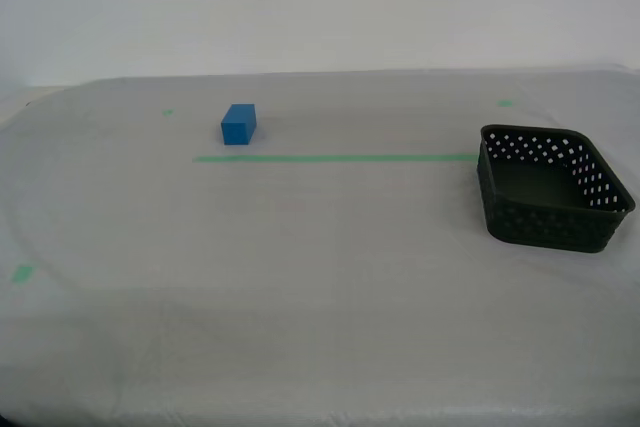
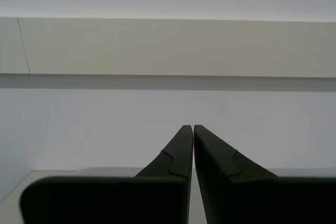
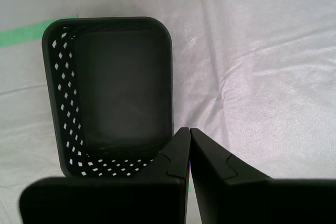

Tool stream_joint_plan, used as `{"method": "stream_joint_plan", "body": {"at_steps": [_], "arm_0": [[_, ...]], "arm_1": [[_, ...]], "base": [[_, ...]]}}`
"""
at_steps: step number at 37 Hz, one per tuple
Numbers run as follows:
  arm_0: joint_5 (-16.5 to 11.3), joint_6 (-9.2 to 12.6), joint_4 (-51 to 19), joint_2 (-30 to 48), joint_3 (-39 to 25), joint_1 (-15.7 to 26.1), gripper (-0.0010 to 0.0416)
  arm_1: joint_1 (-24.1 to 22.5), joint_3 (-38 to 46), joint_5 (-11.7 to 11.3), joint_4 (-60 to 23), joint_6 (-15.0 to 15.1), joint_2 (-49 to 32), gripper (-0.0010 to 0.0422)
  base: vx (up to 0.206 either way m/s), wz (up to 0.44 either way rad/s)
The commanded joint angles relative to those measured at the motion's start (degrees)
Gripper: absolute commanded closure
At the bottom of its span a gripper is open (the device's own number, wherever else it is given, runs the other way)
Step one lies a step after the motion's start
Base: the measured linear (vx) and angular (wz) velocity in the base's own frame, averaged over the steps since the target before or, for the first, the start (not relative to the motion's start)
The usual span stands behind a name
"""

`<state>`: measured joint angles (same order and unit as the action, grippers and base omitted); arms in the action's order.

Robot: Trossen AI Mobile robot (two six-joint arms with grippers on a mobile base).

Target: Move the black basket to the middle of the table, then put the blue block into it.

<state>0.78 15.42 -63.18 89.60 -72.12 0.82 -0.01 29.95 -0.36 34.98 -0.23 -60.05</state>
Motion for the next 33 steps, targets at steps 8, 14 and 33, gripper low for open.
{"method": "stream_joint_plan", "body": {"at_steps": [8,14,33], "arm_0": [[0.5,2.4,0.5,0.1,0.8,0.0,0.0403],[0.4,3.1,3.1,0.1,3.1,0.0,0.0403],[-0.7,1.5,6.9,0.1,7.7,0.0,0.0311]], "arm_1": [[0.0,0.0,0.0,0.3,0.1,0.0,0.0412],[0.0,0.0,0.0,0.3,0.1,0.0,0.0412],[0.0,0.0,0.0,0.3,0.1,0.0,0.0412]], "base": [[0.0,0.0],[0.0,0.0],[0.0,0.0]]}}
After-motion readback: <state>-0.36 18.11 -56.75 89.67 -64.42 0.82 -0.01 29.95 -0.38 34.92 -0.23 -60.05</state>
